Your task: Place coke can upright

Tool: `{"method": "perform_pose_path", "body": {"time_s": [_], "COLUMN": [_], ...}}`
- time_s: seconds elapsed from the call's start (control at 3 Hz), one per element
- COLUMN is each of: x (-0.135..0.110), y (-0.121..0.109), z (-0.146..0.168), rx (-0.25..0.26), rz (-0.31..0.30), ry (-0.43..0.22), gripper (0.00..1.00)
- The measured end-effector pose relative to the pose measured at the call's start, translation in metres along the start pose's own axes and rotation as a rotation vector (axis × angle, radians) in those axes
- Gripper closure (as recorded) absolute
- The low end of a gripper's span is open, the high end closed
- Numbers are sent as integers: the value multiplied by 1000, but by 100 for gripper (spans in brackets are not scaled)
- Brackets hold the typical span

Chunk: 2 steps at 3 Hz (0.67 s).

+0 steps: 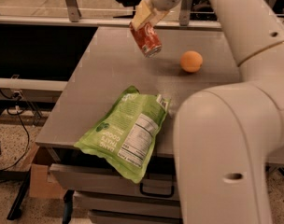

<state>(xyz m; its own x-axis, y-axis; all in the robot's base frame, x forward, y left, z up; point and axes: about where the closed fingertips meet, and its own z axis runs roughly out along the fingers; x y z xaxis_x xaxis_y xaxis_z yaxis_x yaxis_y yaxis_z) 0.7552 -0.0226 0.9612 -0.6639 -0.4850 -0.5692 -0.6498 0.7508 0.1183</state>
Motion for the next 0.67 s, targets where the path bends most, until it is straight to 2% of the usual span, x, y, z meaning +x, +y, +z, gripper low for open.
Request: {"method": "perform_pose_path", "body": {"time_s": [0.33, 0.67], "x": [9, 22], "y": [-6, -8], "z": [-25, -40], "rx": [-139, -257], "rz": [22, -25], "ry": [-176, -374], "gripper": [100, 100]}}
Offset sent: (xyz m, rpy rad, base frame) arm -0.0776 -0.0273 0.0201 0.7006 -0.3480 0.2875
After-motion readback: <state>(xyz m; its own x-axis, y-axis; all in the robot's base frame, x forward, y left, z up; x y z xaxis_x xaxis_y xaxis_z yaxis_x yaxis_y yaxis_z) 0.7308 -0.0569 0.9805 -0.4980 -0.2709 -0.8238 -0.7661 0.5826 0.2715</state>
